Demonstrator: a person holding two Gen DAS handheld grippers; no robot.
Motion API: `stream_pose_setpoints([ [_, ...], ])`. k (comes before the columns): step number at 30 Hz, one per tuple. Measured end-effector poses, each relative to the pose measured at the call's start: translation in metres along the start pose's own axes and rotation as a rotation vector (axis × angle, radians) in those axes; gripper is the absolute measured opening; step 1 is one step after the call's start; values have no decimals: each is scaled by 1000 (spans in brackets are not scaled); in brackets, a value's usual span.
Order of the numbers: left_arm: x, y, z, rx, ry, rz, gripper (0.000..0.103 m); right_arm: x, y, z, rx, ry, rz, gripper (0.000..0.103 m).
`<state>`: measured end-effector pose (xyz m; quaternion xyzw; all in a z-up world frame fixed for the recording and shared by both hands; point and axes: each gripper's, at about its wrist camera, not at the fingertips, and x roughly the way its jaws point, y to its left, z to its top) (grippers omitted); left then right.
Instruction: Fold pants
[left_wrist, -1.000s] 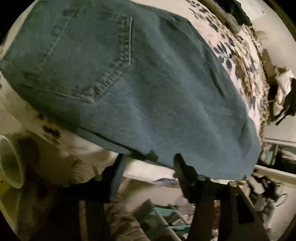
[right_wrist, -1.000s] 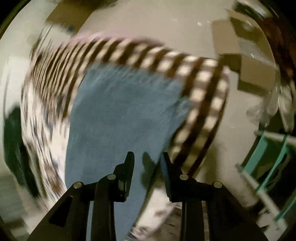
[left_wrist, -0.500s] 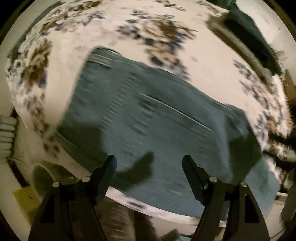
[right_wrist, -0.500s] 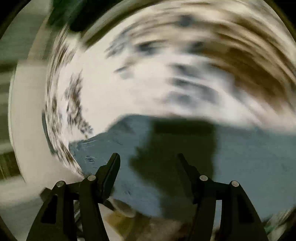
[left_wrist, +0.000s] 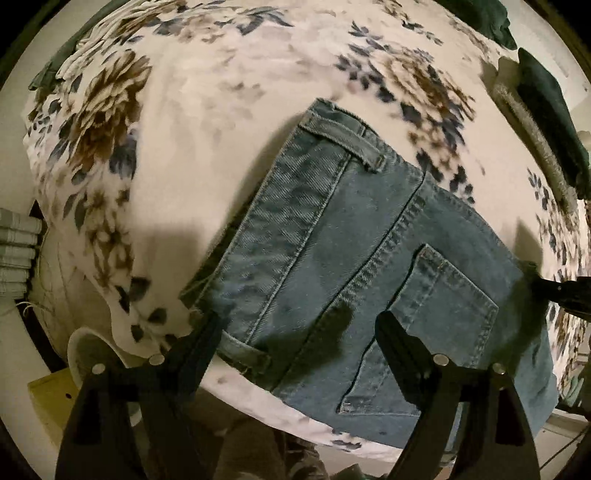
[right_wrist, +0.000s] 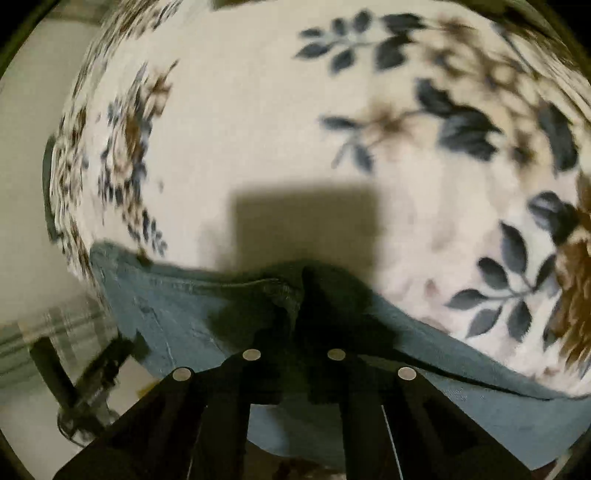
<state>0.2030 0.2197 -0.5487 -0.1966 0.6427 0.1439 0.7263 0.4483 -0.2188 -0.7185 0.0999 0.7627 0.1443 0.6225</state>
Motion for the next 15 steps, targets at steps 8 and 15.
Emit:
stream_pose_setpoints([
  [8,-9,36,0,-41,-27,-23,84,-15,-17,-13,74,-31,96,30],
  [15,2,78,13,-216,10,-120,84,-11,-13,-32,183,-50,70,39],
])
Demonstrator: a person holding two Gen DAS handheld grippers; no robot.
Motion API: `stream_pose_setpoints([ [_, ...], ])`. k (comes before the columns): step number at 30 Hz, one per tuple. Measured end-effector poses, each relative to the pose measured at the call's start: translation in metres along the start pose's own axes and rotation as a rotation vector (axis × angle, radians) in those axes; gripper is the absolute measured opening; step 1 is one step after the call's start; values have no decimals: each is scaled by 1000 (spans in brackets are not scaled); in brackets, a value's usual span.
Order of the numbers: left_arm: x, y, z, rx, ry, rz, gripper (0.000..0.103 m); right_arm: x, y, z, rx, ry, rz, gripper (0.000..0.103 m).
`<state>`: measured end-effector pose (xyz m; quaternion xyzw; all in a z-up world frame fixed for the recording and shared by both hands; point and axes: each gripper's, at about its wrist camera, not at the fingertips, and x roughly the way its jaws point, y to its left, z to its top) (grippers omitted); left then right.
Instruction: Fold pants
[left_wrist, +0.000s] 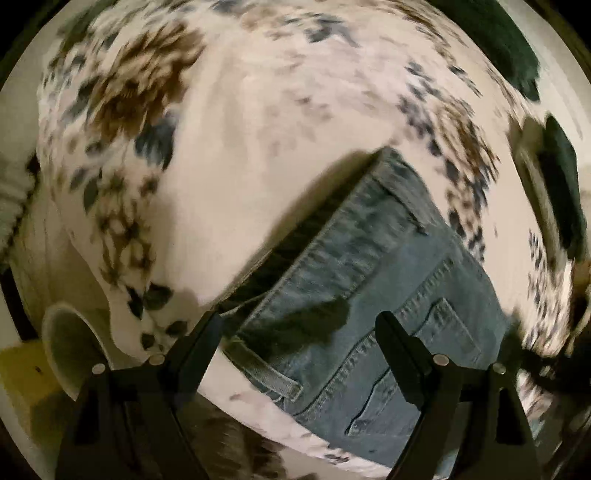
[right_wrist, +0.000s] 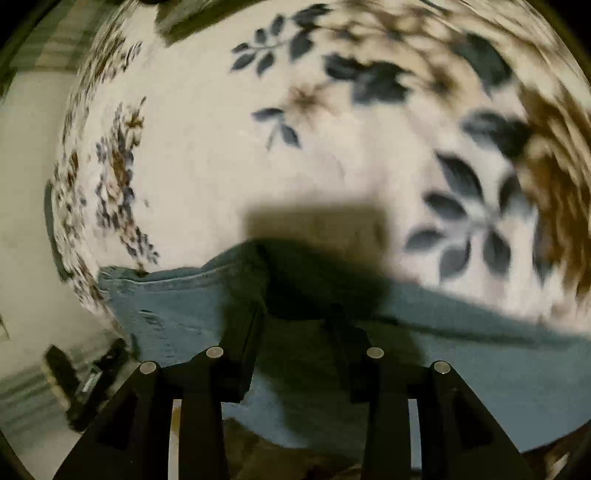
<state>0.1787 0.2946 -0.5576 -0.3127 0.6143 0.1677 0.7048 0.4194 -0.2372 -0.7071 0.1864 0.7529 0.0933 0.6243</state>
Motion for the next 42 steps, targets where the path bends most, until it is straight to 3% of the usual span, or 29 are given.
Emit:
stream_pose_setpoints([
  [4,20,19,-4,-118,92,-43,82,-12,-17,-47,133,-50,59,39],
  [5,24,22,-6,-123,97,-50,75,-13,-28,-64,190,-50,73,39],
  [6,23,24,-8,-117,83,-47,58,-11,-35,-77,234,-49,84,39],
  [7,22,26,-9,-108,65,-40,48,-7,-45,-95,292,-45,96,39],
  [11,3,31,-20,-55,1,-43,25,17,-84,-159,508,4,105,39],
  [15,-2,39,-19,-34,13,-51,25,48,-110,-210,660,76,171,39],
  [19,-3,39,-15,-30,26,-41,25,63,-124,-229,774,27,273,39],
  [21,-6,42,-16,-21,27,-37,25,70,-125,-230,804,15,261,39],
  [22,-5,41,-17,-14,26,-34,25,72,-127,-231,827,-4,264,30],
  [23,-4,40,-17,-2,24,-28,25,72,-126,-232,837,-28,238,15],
  [24,-1,35,-14,3,26,-24,25,73,-121,-232,836,-32,190,9],
  [28,3,30,-10,23,42,-9,25,73,-110,-240,809,-29,102,3],
  [31,7,26,-6,28,63,-4,27,77,-114,-242,802,-18,125,3],
  [33,0,11,-4,97,68,58,29,73,-121,-238,788,-6,164,6],
  [35,-10,-12,-8,197,53,129,30,57,-126,-242,757,-48,235,21],
  [36,-17,-31,-15,279,40,172,36,46,-131,-246,743,-82,244,46],
  [37,-21,-45,-21,327,35,192,52,29,-136,-251,729,-143,252,69],
  [38,-25,-61,-29,376,34,208,62,14,-142,-256,722,-205,265,74],
  [39,-28,-84,-41,438,30,227,81,-1,-151,-262,723,-263,275,77],
  [40,-30,-102,-51,481,25,231,90,-19,-167,-272,735,-325,270,77],
  [42,-28,-147,-78,582,12,221,93,-41,-194,-284,763,-399,264,77],
])
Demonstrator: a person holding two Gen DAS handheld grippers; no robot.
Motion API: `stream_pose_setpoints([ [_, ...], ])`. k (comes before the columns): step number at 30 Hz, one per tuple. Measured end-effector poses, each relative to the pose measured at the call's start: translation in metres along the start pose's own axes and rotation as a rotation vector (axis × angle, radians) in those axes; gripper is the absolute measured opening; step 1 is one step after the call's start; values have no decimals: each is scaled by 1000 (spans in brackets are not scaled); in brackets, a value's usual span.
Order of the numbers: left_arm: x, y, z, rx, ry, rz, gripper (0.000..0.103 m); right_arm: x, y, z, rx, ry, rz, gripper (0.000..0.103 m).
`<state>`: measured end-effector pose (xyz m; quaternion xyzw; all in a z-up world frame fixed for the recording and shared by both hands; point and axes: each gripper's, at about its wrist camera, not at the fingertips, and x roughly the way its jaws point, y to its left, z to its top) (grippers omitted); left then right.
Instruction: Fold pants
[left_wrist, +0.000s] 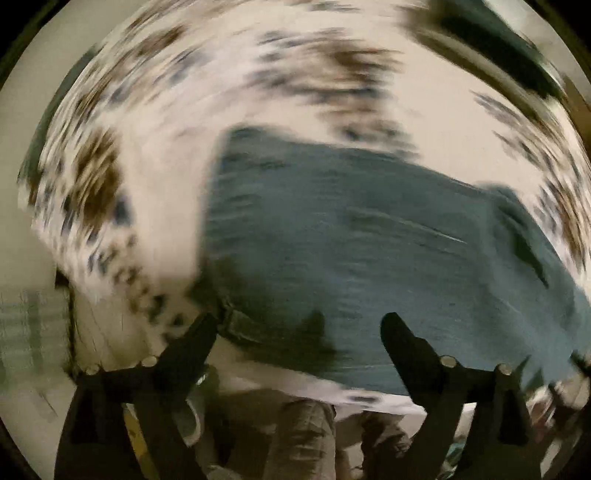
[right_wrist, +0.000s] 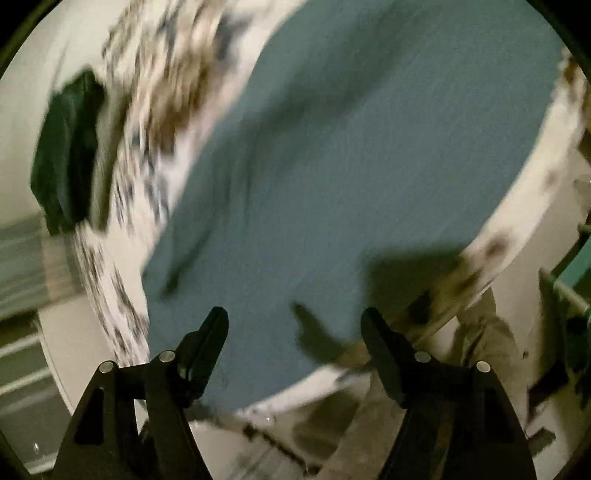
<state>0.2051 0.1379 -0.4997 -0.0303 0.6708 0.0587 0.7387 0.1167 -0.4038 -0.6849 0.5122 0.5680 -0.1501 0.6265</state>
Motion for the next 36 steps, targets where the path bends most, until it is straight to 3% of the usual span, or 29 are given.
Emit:
stream_pose_setpoints([
  [5,1,-127,-13,128,-1,-81,93,-70,-80,62,96,-201,23,77],
  [7,5,-171,-18,169,-11,-75,93,-95,-111,90,109,-284,40,77],
  [11,24,-256,-33,238,-14,-65,93,-122,-167,144,127,-364,63,77],
  [14,45,-295,-38,267,-8,-41,93,-123,-200,179,142,-377,170,76],
  [19,82,-317,-37,238,55,-3,93,-110,-223,212,116,-366,351,73],
  [23,96,-316,-27,178,68,-8,103,-98,-226,223,110,-357,479,72],
  [25,101,-312,-21,151,71,-34,103,-99,-237,226,123,-354,577,56],
  [26,102,-312,-18,143,69,-45,103,-102,-244,227,125,-347,612,55],
  [32,105,-311,-15,117,0,-61,103,-87,-246,246,101,-309,683,54],
  [33,104,-308,-16,120,-2,-60,103,-86,-246,249,108,-299,677,51],
  [35,102,-306,-24,134,3,-46,103,-84,-245,251,130,-288,620,25],
  [36,101,-312,-28,144,3,-32,103,-83,-245,252,134,-290,565,4],
])
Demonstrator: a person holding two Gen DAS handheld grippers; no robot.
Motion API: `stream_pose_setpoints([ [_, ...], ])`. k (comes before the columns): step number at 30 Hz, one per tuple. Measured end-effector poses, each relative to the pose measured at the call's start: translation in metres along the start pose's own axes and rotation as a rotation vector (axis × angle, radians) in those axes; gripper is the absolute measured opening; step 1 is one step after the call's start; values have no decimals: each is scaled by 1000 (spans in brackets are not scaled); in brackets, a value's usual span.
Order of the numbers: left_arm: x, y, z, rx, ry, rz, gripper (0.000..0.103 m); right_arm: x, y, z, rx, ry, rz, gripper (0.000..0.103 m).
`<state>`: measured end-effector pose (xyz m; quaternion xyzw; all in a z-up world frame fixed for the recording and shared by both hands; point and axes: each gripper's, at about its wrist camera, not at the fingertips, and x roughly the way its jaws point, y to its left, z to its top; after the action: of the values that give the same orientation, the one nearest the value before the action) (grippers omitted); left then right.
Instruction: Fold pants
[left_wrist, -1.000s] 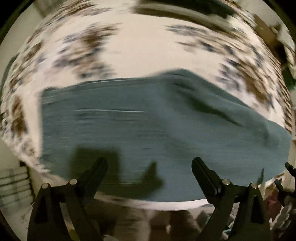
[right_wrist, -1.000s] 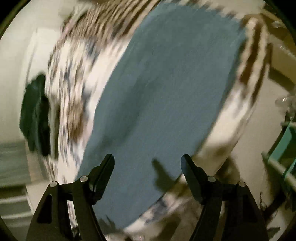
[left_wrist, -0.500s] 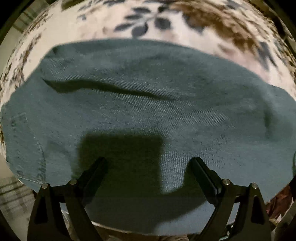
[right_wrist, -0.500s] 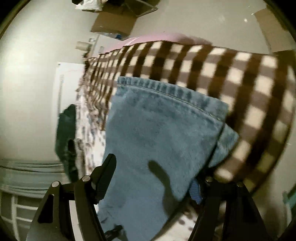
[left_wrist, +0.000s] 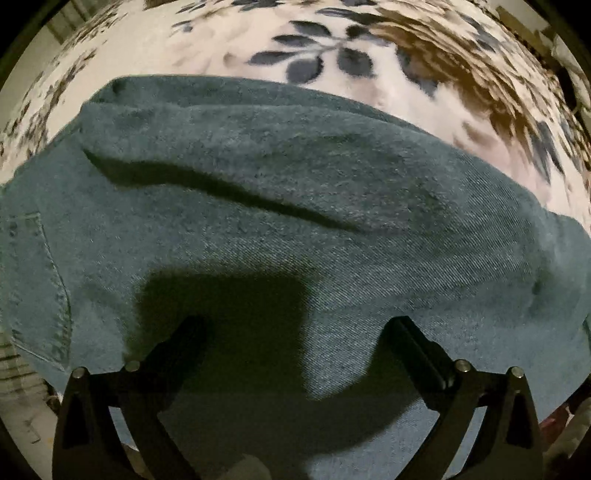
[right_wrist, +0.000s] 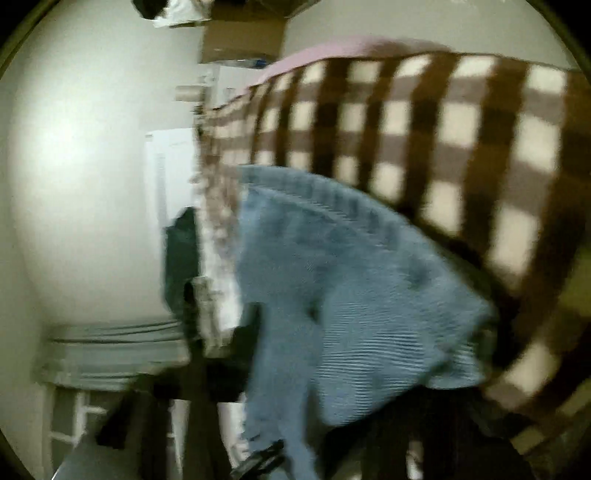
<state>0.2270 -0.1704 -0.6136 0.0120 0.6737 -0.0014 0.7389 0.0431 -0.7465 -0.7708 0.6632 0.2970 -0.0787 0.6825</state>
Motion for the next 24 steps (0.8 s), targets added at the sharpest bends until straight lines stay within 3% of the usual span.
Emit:
stream_pose_setpoints([
  [1,-4,-5,-3,15,-1,29,103,-1,1,-1,-17,-9,-52,4],
  [4,-18,-14,-6,44,-5,115,103,-8,15,-8,-50,-31,-97,4],
  [12,-60,-16,-18,26,-28,66,103,-19,90,-40,-184,-64,-154,4],
  [17,-83,26,0,-19,-9,37,103,-2,154,-85,-305,-39,-163,4],
  [22,-105,83,3,-63,-24,57,103,33,210,-149,-423,22,-140,4],
  [24,-107,102,1,-79,-16,63,103,46,217,-167,-403,46,-132,4],
])
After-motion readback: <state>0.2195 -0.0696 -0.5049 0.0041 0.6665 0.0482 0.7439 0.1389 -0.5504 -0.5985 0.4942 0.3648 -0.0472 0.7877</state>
